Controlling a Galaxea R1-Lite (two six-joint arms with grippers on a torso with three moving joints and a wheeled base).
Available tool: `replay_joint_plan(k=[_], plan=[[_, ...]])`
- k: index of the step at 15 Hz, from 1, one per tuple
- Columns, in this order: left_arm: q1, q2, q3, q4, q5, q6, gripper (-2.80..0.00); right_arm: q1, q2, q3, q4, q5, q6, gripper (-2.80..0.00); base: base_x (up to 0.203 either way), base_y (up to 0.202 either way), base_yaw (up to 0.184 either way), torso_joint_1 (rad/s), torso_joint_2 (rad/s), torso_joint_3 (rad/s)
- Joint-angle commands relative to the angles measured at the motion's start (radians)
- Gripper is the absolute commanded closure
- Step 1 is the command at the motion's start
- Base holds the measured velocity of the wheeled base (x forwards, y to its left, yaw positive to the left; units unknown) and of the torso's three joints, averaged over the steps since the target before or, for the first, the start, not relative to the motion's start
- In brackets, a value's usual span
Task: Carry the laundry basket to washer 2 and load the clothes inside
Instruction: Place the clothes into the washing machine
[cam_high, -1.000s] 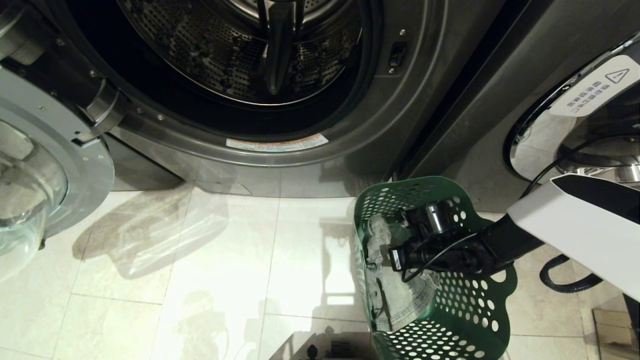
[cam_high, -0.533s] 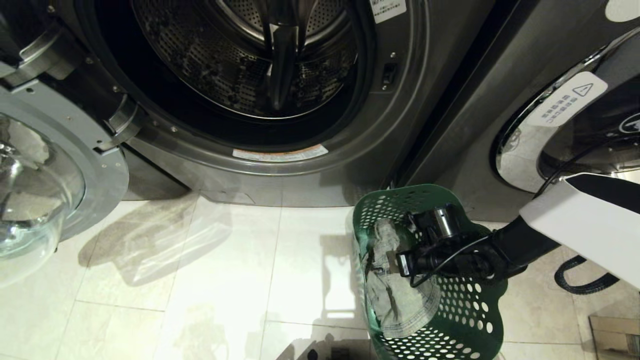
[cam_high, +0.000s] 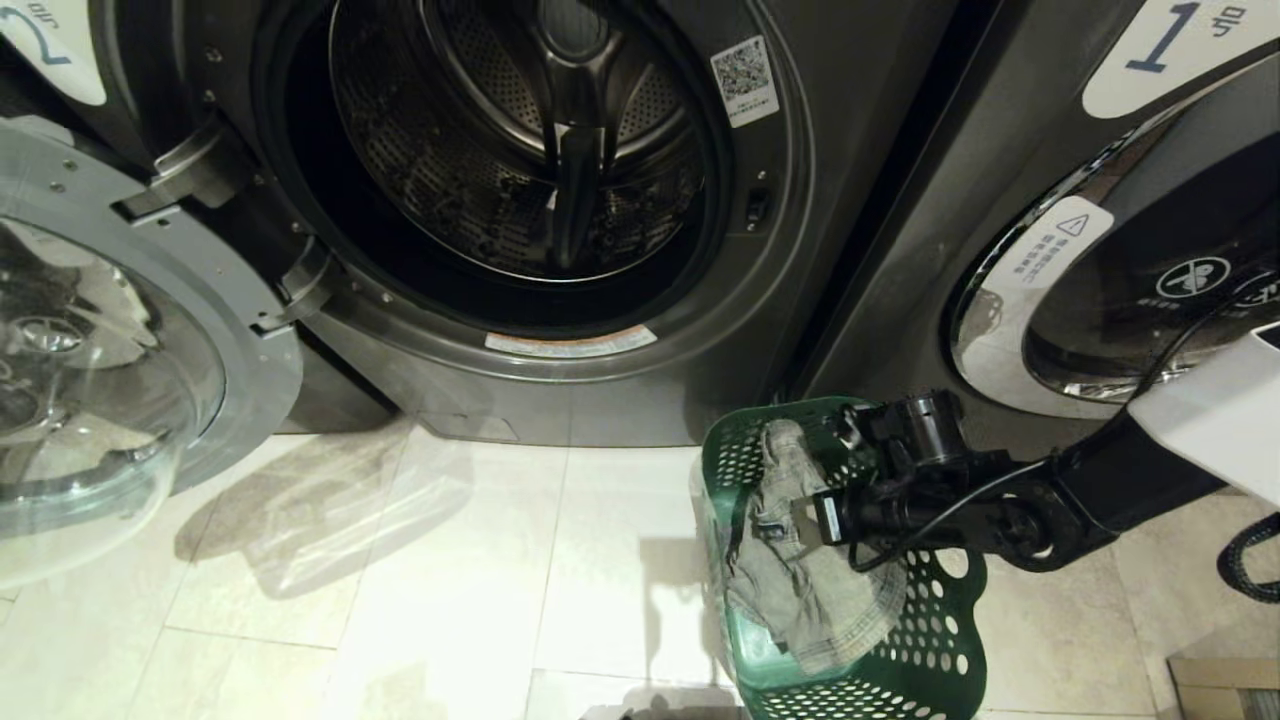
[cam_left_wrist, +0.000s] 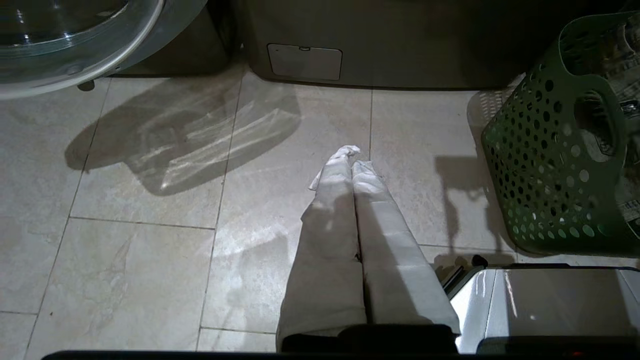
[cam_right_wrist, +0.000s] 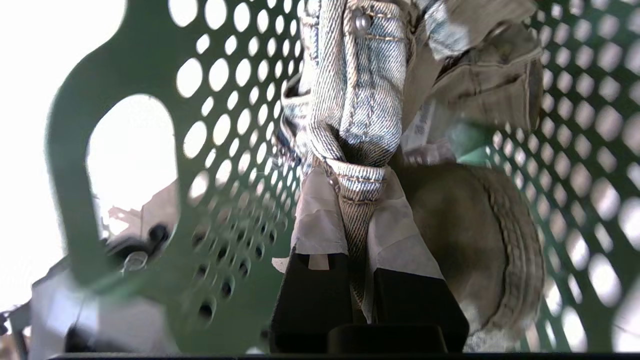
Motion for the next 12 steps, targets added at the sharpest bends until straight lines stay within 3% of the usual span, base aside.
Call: replay_joint_plan(k=[1, 12], plan=[[0.0, 0.0, 0.0, 0.0, 0.0, 0.0, 0.0, 0.001, -0.061, 0.047, -0.004, 0.0, 0.002, 0.0, 0.0, 0.0, 0.0, 0.004, 0.0, 0.203], [0.0, 0.0, 0.0, 0.0, 0.0, 0.0, 0.0, -0.021, -0.158, 0.175, -0.004, -0.005, 0.019, 0.0, 0.0, 0.0, 0.0, 0.001, 0.0, 0.2]])
